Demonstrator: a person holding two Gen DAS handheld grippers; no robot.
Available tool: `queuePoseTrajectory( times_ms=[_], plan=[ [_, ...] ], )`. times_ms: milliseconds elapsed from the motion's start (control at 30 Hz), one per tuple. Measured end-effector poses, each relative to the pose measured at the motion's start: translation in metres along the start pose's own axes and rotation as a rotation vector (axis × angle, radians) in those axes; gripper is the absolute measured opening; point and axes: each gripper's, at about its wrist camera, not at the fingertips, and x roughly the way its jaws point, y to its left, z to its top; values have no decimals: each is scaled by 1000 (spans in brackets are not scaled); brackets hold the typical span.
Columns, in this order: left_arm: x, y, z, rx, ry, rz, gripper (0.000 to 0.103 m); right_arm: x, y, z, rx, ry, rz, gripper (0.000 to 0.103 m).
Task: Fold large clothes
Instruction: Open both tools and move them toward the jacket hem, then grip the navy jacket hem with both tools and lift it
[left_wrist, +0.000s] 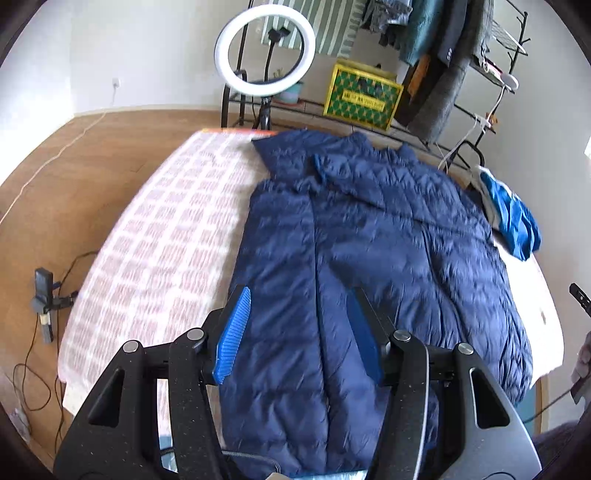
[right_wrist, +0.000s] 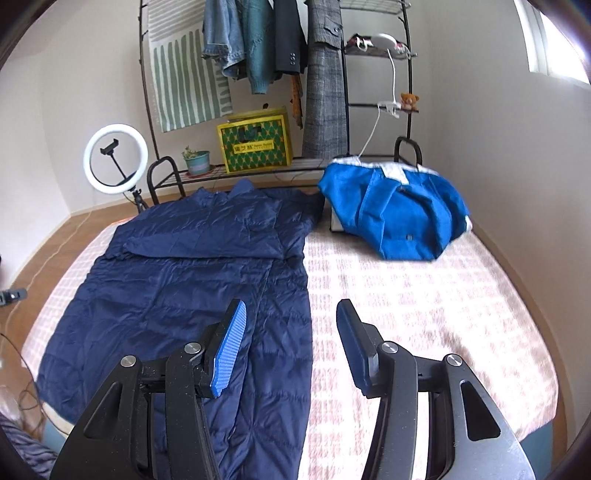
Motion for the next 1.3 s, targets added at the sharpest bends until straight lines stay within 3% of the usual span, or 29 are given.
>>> queuePoseTrajectory(
  times_ms=[67, 400, 667, 800, 1300],
  plan=[
    [-1, 7, -12, -8, 27, -15, 56, 0, -6, -11, 30, 39, 27, 60],
    [11, 63, -81, -144, 222, -63, 56, 17, -28, -70, 57, 301, 75, 60],
    [20, 101, -126, -405, 372, -198, 62, 15, -37, -104, 175, 433, 174, 60],
    [30, 96, -129, -431, 417, -208, 62, 19, -32, -111, 159, 472, 179, 60],
    [58, 97, -138, -496, 482, -229, 62, 33, -45, -150, 309, 604, 284, 61]
  ],
)
